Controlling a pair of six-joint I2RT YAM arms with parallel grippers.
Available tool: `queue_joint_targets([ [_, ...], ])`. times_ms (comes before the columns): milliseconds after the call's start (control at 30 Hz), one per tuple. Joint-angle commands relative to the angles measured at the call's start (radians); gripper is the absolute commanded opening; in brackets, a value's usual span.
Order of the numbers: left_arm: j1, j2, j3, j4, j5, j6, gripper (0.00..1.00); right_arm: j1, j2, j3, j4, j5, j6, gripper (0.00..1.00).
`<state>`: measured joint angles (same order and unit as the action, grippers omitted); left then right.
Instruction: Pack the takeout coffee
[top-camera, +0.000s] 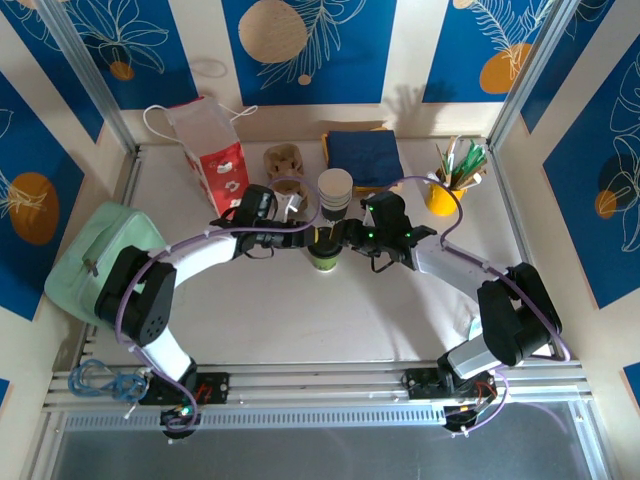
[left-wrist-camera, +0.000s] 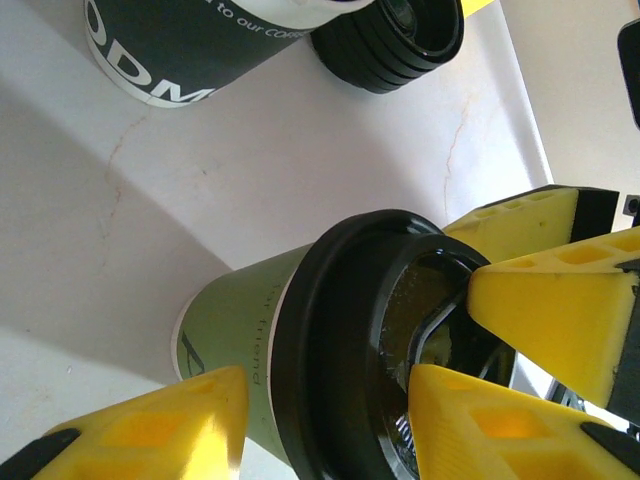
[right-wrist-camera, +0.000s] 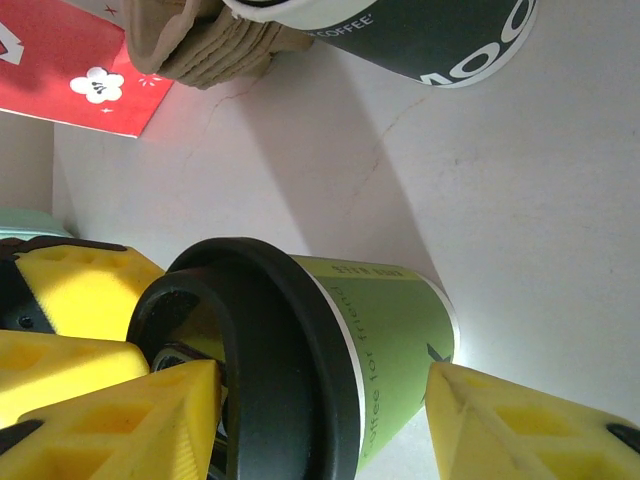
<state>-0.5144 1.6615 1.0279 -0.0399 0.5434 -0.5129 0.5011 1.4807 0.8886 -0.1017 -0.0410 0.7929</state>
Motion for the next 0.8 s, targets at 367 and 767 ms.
queue_joint_targets([
  [367, -0.019, -0.019, 0.103, -0.14, -0.014, 0.056, 0.51, 0.008, -0.07, 0.035, -0.045, -0.038, -0.036, 0.57],
  [767, -0.026, -0.033, 0.084, -0.129, 0.001, 0.044, 0.51, 0.031, -0.141, -0.045, -0.057, 0.012, -0.015, 0.57],
])
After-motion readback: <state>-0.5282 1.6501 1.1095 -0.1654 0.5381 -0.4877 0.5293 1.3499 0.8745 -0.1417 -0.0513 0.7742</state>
